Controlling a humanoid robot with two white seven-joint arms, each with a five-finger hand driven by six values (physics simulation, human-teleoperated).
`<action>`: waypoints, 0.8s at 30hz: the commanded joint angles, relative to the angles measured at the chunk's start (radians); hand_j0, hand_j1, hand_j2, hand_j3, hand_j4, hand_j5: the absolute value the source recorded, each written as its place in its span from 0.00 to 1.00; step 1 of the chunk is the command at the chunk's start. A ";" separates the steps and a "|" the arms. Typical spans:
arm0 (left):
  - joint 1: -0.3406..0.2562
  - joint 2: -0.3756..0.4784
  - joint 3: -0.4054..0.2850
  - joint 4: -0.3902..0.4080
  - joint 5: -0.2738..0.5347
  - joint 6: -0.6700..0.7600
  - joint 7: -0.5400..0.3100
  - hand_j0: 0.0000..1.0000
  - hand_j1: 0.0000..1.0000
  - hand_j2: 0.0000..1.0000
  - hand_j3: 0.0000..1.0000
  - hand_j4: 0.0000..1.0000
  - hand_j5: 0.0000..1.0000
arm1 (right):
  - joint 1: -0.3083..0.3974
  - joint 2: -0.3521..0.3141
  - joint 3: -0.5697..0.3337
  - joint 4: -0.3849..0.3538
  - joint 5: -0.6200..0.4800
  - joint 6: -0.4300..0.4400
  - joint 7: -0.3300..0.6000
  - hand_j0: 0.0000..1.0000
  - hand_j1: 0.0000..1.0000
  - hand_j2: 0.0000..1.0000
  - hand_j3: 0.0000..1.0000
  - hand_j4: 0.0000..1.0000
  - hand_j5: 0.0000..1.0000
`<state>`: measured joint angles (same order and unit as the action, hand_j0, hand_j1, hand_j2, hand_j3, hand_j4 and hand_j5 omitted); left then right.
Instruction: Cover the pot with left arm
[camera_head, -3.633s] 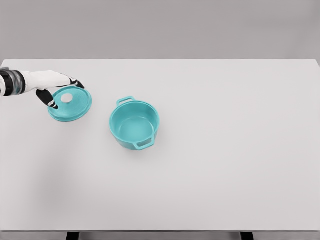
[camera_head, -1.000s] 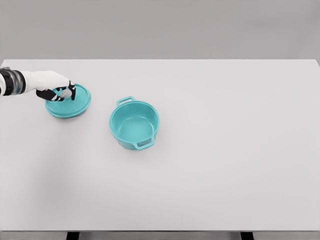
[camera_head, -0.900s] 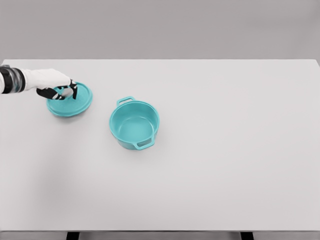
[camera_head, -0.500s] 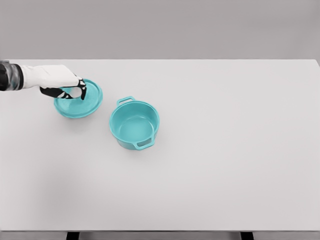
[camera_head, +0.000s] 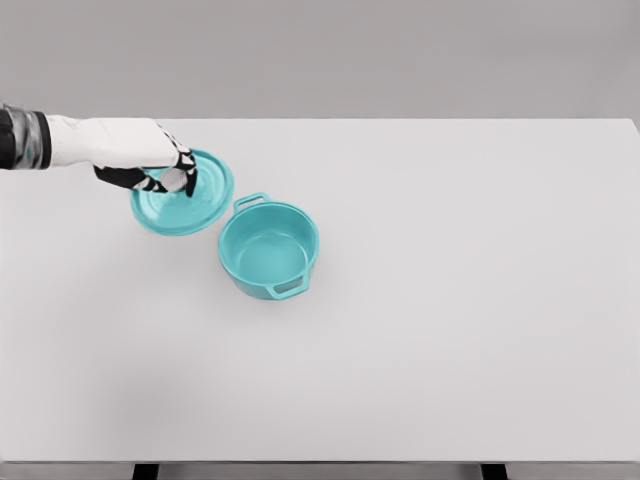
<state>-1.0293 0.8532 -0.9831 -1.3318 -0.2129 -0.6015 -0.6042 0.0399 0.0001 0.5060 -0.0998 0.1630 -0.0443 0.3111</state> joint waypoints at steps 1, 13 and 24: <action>0.000 0.001 0.001 -0.021 0.053 0.000 -0.007 0.48 0.48 0.48 0.48 0.48 0.48 | 0.000 0.000 0.000 0.000 0.000 0.000 0.000 1.00 1.00 1.00 1.00 1.00 1.00; 0.008 -0.014 0.001 -0.084 0.122 0.009 -0.007 0.48 0.48 0.48 0.48 0.48 0.48 | 0.000 0.000 0.000 0.000 0.000 0.000 0.000 1.00 1.00 1.00 1.00 1.00 1.00; 0.018 -0.072 -0.019 -0.118 0.118 0.011 -0.007 0.49 0.49 0.49 0.49 0.49 0.49 | 0.000 0.000 0.000 0.000 0.000 0.000 0.000 1.00 1.00 1.00 1.00 1.00 1.00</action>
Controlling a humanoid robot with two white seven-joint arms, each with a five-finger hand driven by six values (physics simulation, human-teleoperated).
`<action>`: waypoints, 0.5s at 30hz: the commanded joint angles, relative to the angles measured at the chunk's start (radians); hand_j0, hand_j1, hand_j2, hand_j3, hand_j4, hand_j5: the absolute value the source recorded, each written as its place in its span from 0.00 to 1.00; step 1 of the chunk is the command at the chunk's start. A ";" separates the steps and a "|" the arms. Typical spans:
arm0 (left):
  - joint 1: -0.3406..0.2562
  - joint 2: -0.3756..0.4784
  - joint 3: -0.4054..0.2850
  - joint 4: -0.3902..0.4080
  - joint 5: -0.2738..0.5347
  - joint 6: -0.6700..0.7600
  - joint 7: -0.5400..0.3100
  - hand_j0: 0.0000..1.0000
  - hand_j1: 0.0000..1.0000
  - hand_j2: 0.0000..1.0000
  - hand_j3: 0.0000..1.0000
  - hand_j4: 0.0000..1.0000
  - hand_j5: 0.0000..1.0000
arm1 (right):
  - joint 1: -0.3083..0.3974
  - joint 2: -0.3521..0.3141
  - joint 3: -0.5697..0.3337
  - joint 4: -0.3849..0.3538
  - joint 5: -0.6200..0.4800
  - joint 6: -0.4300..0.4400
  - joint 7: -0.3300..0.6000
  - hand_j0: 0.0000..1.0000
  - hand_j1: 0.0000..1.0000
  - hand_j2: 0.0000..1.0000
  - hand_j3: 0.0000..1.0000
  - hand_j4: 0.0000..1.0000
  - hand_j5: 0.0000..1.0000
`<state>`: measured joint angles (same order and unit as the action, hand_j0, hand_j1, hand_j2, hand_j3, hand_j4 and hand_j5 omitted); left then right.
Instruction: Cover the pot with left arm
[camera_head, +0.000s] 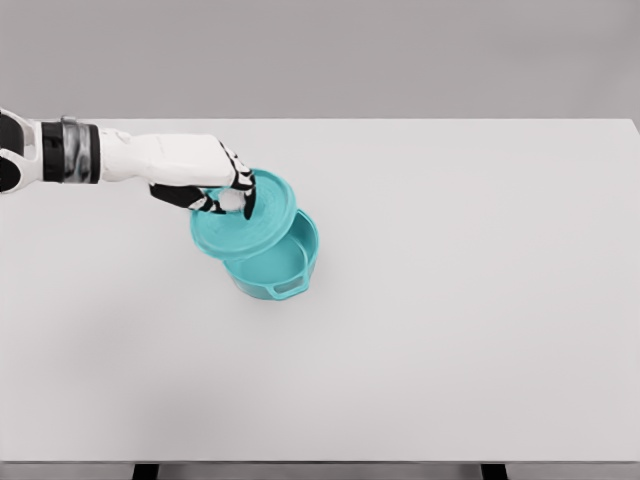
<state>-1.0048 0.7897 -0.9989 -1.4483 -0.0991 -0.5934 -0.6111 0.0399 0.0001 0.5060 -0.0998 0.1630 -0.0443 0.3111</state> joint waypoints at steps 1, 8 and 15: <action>0.000 -0.009 -0.004 -0.001 0.004 0.003 0.000 0.49 0.49 0.49 0.49 0.49 0.49 | 0.000 0.000 0.000 0.000 0.000 0.000 0.000 1.00 1.00 1.00 1.00 1.00 1.00; 0.003 -0.033 -0.020 -0.003 0.001 0.003 0.000 0.50 0.50 0.50 0.50 0.50 0.50 | 0.000 0.000 0.000 0.000 0.000 0.000 0.000 1.00 1.00 1.00 1.00 1.00 1.00; 0.005 -0.053 -0.047 -0.001 -0.005 0.003 0.000 0.50 0.50 0.50 0.50 0.50 0.50 | 0.000 0.000 0.000 0.000 0.000 0.000 0.000 1.00 1.00 1.00 1.00 1.00 1.00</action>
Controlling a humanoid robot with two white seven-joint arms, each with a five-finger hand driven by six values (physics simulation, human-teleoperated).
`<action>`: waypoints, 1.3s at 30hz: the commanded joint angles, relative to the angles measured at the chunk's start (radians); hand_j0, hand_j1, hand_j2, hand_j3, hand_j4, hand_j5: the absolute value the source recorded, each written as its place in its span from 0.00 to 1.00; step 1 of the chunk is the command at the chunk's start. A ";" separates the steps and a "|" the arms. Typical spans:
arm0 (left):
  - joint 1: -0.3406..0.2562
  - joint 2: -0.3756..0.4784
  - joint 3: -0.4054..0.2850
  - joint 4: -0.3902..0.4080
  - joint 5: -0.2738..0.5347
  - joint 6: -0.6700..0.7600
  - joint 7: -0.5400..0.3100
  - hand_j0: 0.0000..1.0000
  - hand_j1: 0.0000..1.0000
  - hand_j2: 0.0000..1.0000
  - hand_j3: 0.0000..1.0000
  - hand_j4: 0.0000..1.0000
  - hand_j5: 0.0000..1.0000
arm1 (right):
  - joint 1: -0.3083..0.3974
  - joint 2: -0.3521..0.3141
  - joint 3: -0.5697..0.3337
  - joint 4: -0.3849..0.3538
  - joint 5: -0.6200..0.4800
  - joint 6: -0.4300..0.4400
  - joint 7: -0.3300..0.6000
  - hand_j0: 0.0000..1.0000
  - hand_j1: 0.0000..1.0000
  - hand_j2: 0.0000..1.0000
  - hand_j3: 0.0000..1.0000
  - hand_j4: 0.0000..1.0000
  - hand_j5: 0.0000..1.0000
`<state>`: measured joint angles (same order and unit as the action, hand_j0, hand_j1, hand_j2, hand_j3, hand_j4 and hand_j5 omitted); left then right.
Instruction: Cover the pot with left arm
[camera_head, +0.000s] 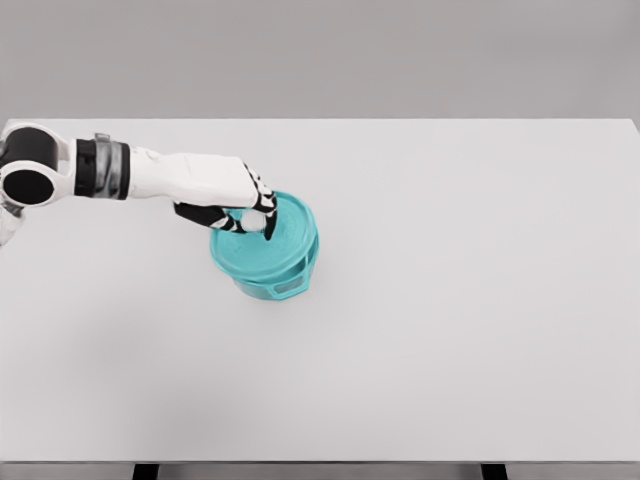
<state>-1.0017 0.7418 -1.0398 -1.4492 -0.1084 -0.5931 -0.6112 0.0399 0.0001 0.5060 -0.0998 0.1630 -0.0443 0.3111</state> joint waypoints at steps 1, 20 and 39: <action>0.000 -0.012 -0.006 0.001 0.004 0.004 0.000 0.50 0.50 0.50 0.50 0.50 0.50 | 0.002 0.000 0.000 0.000 0.000 0.000 0.000 1.00 1.00 1.00 1.00 1.00 1.00; 0.000 -0.048 -0.039 0.012 -0.042 0.062 0.000 0.51 0.51 0.51 0.51 0.51 0.51 | 0.000 0.000 0.000 0.000 0.000 0.000 0.000 1.00 1.00 1.00 1.00 1.00 1.00; 0.000 -0.056 -0.039 0.023 -0.111 0.099 0.000 0.57 0.57 0.57 0.57 0.57 0.57 | 0.000 0.000 0.000 0.000 0.000 0.000 0.000 1.00 1.00 1.00 1.00 1.00 1.00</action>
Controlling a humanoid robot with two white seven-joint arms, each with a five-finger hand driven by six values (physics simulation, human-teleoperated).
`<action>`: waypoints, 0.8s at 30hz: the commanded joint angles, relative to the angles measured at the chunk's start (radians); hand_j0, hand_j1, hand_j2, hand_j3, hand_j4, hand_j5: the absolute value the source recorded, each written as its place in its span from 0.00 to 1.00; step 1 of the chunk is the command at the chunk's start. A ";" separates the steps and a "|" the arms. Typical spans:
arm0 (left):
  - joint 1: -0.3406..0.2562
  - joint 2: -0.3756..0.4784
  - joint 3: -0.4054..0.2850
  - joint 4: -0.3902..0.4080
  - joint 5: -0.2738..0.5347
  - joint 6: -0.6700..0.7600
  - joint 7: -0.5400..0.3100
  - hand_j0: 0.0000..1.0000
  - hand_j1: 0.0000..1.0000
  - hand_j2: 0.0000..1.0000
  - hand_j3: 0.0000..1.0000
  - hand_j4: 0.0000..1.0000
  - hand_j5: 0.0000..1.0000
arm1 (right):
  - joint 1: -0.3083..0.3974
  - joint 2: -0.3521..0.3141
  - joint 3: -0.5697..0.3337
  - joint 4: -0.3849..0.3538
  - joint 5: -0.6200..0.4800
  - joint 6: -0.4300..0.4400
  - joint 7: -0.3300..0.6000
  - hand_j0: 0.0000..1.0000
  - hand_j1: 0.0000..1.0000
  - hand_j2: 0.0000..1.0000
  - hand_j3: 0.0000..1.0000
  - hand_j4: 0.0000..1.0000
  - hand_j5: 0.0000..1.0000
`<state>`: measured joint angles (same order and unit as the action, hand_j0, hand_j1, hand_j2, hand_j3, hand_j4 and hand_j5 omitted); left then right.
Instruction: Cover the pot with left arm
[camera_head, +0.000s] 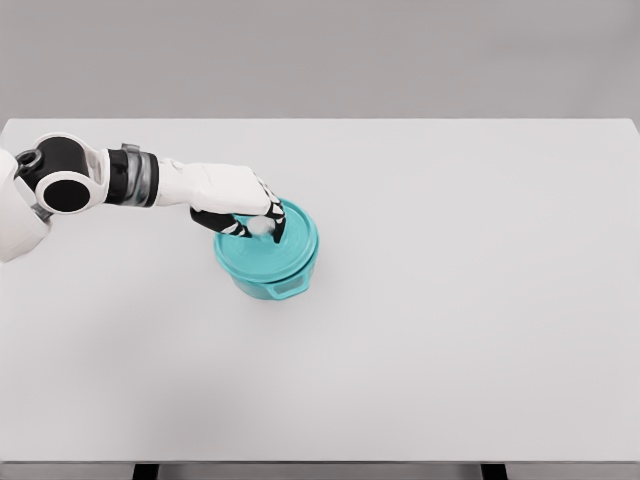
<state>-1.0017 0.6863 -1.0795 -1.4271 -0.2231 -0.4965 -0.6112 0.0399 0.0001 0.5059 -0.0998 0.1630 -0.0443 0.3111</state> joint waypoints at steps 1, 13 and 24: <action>0.000 -0.001 0.001 0.001 0.004 0.003 0.000 0.57 0.57 0.57 0.57 0.57 0.57 | 0.000 0.000 0.000 0.000 0.000 0.000 0.000 1.00 1.00 1.00 1.00 1.00 1.00; 0.002 -0.007 0.000 0.002 0.004 0.003 0.000 0.63 0.63 0.63 0.63 0.63 0.63 | 0.000 0.000 0.000 0.000 0.000 0.000 0.000 1.00 1.00 1.00 1.00 1.00 1.00; 0.002 -0.004 -0.002 0.002 0.004 0.003 0.000 0.73 0.73 0.73 0.73 0.73 0.73 | 0.000 0.000 0.000 0.000 0.000 0.000 0.000 1.00 1.00 1.00 1.00 1.00 1.00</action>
<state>-1.0002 0.6813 -1.0825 -1.4250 -0.2230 -0.4960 -0.6110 0.0399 0.0001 0.5060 -0.0998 0.1630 -0.0443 0.3111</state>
